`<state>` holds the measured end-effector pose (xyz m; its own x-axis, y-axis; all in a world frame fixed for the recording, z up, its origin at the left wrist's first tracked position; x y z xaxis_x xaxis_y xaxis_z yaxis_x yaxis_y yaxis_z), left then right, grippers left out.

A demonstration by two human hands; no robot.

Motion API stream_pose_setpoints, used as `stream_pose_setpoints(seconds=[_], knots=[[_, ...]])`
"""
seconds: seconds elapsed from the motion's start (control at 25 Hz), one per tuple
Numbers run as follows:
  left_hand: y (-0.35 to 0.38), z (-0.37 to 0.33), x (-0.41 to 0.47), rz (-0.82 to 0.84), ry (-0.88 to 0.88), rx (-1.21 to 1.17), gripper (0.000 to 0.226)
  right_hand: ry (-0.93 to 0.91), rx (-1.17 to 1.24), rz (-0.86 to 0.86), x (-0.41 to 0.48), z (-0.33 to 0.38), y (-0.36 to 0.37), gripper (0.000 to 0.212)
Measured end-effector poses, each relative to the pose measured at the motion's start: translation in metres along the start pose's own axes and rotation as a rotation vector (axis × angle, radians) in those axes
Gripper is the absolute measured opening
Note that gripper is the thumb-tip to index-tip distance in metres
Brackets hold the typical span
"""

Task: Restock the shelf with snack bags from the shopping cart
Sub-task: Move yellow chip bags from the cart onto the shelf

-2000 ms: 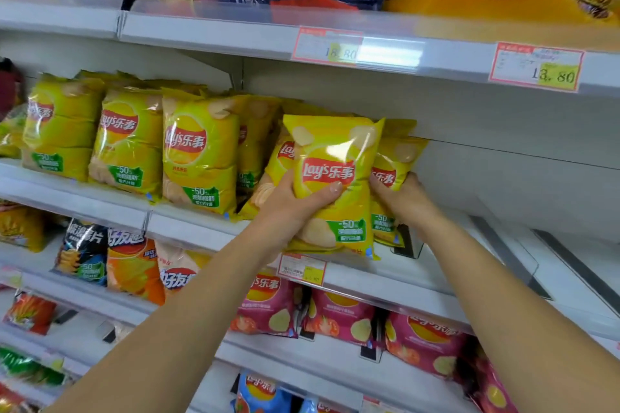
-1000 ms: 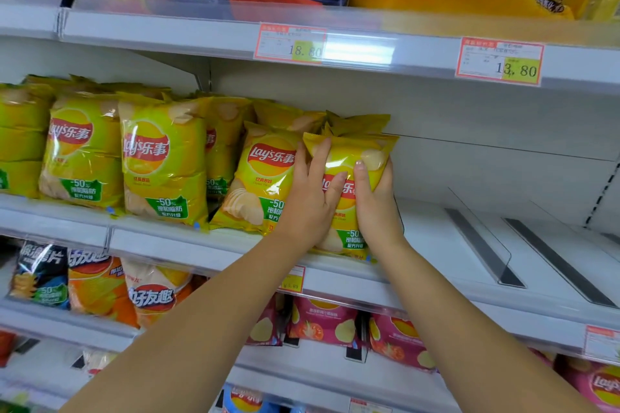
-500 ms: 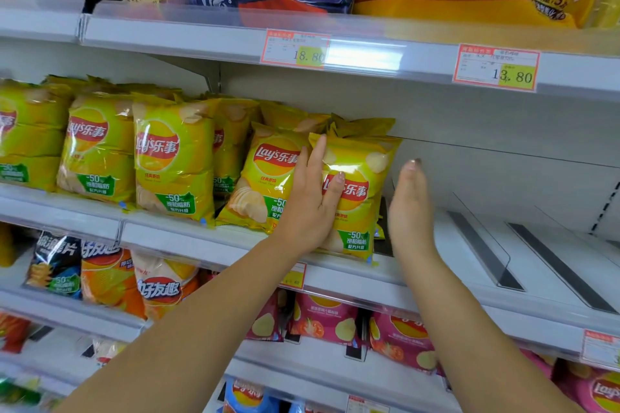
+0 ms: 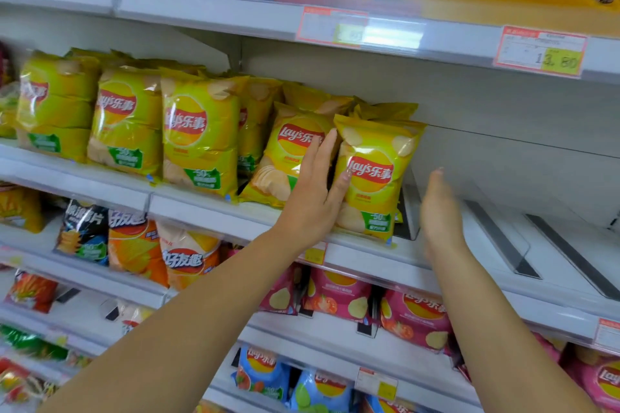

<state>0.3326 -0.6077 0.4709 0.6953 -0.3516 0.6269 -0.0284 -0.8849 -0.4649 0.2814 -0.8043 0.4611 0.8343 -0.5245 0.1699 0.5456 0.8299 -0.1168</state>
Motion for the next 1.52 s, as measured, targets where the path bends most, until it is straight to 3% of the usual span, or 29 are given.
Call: stream_pose_setpoints(seconds=[0.08,0.12,0.24,0.44,0.6,0.8,0.96,1.12,1.2,1.4,1.52], knots=[[-0.034,0.005,-0.031,-0.059,0.053,0.006,0.054,-0.306,0.082,-0.144,-0.044,0.033,0.009,0.041],[-0.054,0.012,-0.052,-0.085,0.058,0.029,0.051,-0.433,0.148,-0.137,-0.067,0.039,0.028,0.036],[-0.126,0.057,-0.139,-0.148,-0.034,0.151,0.047,-0.565,0.204,0.120,-0.142,0.027,0.136,0.028],[-0.270,0.185,-0.363,-0.239,-0.521,0.309,0.043,-0.230,0.016,0.751,-0.282,-0.082,0.368,0.023],[-0.362,0.247,-0.571,-0.342,-0.930,0.363,0.041,-0.069,-0.234,1.078,-0.408,-0.179,0.493,0.017],[-0.395,0.263,-0.782,-0.487,-1.432,0.316,0.039,0.146,-0.507,1.433,-0.544,-0.306,0.578,0.015],[-0.374,0.261,-0.887,-0.568,-1.672,0.230,0.039,0.316,-0.721,1.696,-0.631,-0.383,0.607,0.042],[-0.340,0.259,-0.932,-0.702,-1.729,0.133,0.039,0.180,-0.878,1.667,-0.661,-0.433,0.651,0.066],[-0.324,0.261,-0.944,-0.781,-1.738,0.085,0.038,0.180,-0.956,1.600,-0.666,-0.459,0.671,0.067],[-0.310,0.258,-0.943,-0.884,-1.737,0.048,0.039,0.089,-0.972,1.519,-0.661,-0.486,0.684,0.029],[-0.318,0.256,-0.930,-0.892,-1.714,0.037,0.044,0.045,-0.873,1.603,-0.636,-0.458,0.687,0.016]])
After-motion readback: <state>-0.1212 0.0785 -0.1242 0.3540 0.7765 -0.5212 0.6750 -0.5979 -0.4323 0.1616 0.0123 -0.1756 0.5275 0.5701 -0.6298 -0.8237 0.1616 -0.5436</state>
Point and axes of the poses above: each hand's wrist, its own x-axis towards the middle knuckle, its own y-axis out of the palm, z = x × y, the point moved 9 cm from there along x, towards the middle knuckle, and after that the axes turned 8 degrees about z, right-handed, at the moved point
